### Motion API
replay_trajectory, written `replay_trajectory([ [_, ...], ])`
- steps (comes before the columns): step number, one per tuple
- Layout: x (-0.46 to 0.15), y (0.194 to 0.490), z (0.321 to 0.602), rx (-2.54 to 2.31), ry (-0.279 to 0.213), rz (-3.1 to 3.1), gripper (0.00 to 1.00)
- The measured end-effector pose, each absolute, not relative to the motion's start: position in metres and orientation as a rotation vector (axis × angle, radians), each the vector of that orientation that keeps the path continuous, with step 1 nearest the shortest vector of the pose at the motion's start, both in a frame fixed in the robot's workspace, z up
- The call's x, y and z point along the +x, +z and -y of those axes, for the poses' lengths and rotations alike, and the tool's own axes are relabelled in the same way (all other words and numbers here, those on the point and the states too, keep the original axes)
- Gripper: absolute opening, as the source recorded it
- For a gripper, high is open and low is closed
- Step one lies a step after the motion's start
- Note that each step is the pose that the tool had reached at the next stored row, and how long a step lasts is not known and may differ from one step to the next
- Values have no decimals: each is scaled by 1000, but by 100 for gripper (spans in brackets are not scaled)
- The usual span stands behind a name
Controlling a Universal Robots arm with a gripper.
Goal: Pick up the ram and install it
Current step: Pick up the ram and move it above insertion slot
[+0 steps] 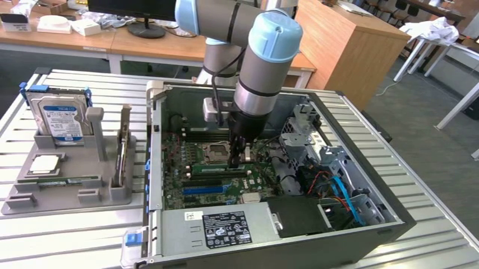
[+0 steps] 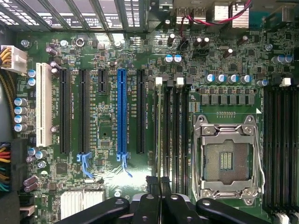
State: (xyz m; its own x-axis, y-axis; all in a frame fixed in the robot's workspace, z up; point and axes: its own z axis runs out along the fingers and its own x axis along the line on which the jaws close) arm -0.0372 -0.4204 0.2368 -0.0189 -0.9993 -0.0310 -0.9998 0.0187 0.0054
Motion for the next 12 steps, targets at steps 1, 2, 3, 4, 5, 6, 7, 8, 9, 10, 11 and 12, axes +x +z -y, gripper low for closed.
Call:
replay_trajectory([
  [1,-37,237,420,-2187,40,-2229,11],
  [2,-37,237,420,-2188,40,-2229,11],
  [3,-37,237,420,-2188,40,-2229,11],
  [4,-37,237,420,-2188,40,-2229,11],
  [5,-37,237,420,-2188,40,-2229,11],
  [6,-37,236,420,-2188,40,-2229,11],
  [7,-37,236,420,-2187,40,-2229,11],
  [8,-37,236,420,-2187,40,-2229,11],
  [9,-37,236,420,-2188,40,-2229,11],
  [10,-37,236,420,-2188,40,-2229,11],
  [11,-37,236,420,-2188,40,-2229,11],
  [12,-37,236,420,-2188,40,-2229,11],
])
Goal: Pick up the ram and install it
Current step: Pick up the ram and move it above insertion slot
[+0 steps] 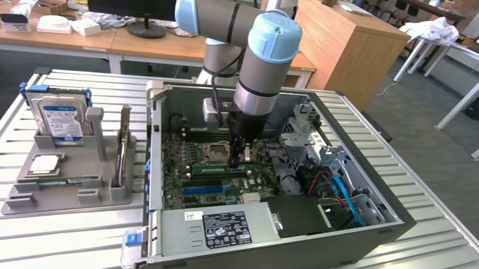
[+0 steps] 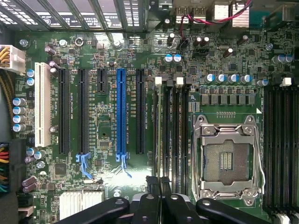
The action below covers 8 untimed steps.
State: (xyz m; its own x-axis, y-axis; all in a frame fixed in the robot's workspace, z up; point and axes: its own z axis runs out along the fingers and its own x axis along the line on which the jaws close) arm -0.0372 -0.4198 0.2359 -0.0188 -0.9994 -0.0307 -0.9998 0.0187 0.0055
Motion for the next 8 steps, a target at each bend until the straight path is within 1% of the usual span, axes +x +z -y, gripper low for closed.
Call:
replay_trajectory([
  [8,-37,234,420,-2187,40,-2229,11],
])
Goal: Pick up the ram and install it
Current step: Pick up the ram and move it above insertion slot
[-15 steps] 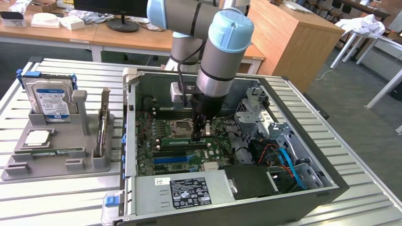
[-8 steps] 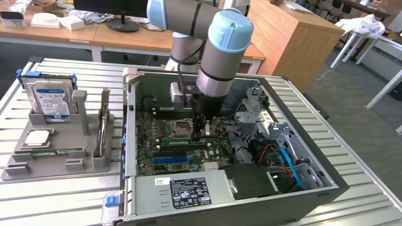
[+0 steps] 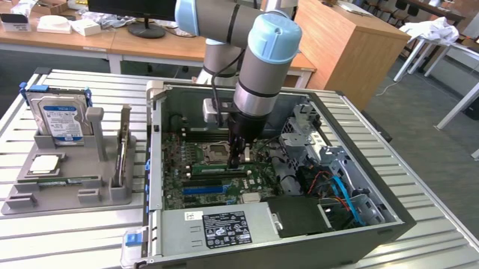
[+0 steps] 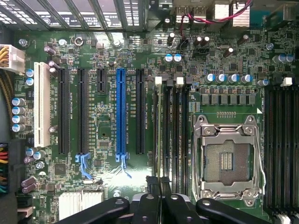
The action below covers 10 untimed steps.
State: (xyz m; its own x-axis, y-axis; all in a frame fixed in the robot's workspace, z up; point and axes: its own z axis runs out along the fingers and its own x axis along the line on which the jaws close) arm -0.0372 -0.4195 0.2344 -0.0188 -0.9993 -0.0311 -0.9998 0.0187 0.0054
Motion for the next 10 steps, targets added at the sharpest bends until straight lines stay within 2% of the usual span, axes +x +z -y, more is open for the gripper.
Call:
replay_trajectory([
  [10,-37,234,419,-2188,40,-2229,11],
])
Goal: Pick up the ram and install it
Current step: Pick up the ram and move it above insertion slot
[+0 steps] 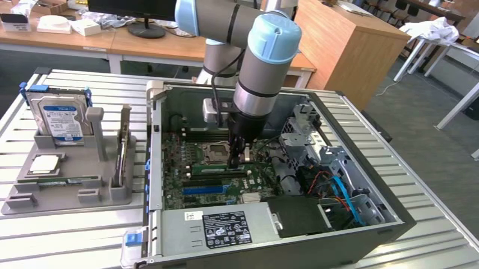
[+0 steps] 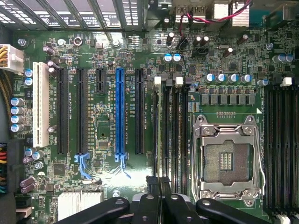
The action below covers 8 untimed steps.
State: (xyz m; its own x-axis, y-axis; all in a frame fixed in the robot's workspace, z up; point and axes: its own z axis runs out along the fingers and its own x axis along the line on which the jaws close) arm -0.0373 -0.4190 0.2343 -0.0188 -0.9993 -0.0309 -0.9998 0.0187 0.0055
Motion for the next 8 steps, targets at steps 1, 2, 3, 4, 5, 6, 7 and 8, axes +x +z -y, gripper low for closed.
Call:
replay_trajectory([
  [1,-37,234,419,-2188,40,-2229,11],
  [2,-37,234,419,-2188,40,-2229,11],
  [3,-38,234,419,-2187,40,-2230,11],
  [4,-38,234,419,-2188,40,-2229,11],
  [5,-38,234,419,-2188,40,-2229,11],
  [6,-38,234,419,-2188,40,-2229,11],
  [7,-38,234,419,-2187,40,-2229,11],
  [8,-38,233,419,-2187,40,-2229,11],
])
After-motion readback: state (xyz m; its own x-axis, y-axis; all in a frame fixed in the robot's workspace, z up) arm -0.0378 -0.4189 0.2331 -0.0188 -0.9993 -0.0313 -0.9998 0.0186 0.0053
